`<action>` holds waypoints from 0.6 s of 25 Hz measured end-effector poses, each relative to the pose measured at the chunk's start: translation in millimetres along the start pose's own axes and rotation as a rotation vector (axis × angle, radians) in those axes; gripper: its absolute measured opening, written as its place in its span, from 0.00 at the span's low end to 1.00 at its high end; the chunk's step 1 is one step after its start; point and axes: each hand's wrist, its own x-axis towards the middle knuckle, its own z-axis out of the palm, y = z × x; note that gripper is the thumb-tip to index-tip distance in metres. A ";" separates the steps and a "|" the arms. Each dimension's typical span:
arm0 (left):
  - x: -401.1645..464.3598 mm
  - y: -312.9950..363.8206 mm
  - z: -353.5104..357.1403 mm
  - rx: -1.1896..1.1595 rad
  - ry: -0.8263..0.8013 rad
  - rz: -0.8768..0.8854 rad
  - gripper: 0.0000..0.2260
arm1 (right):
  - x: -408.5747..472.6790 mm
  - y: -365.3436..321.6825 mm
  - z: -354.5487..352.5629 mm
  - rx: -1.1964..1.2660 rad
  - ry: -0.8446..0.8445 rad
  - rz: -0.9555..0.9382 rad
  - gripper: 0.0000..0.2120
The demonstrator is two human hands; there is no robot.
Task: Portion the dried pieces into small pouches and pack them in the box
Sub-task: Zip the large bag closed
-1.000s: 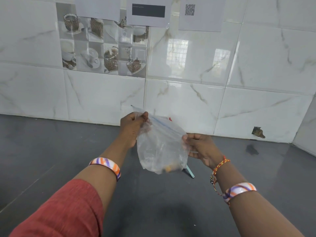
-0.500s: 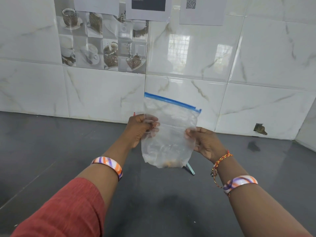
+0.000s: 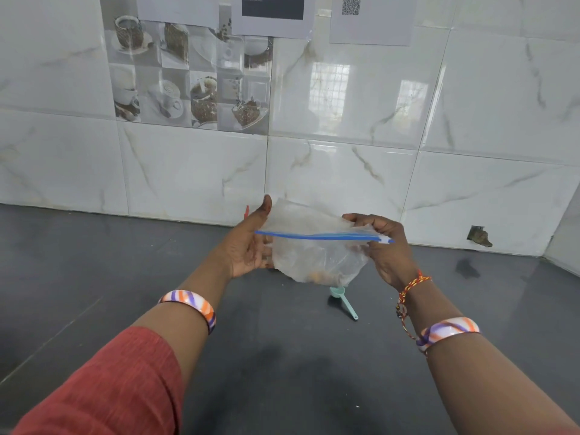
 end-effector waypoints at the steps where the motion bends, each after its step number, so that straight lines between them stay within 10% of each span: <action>1: -1.7 -3.4 0.5 0.021 -0.065 -0.062 0.25 | -0.1 -2.6 1.1 -0.064 -0.032 -0.067 0.23; 4: -2.1 -8.4 3.4 0.106 -0.199 -0.068 0.19 | 5.1 -8.3 2.2 -0.186 0.022 -0.087 0.21; 9: 8.0 -5.6 7.3 0.250 -0.003 0.108 0.10 | -0.2 -14.0 -7.7 0.375 0.057 0.575 0.20; 11: 8.1 -7.9 9.4 0.324 0.014 0.142 0.12 | -6.2 -14.1 -12.3 0.311 -0.076 0.705 0.29; 15: 13.3 -13.0 8.1 0.132 0.069 0.212 0.17 | -15.6 -1.1 -1.6 0.042 -0.121 0.665 0.11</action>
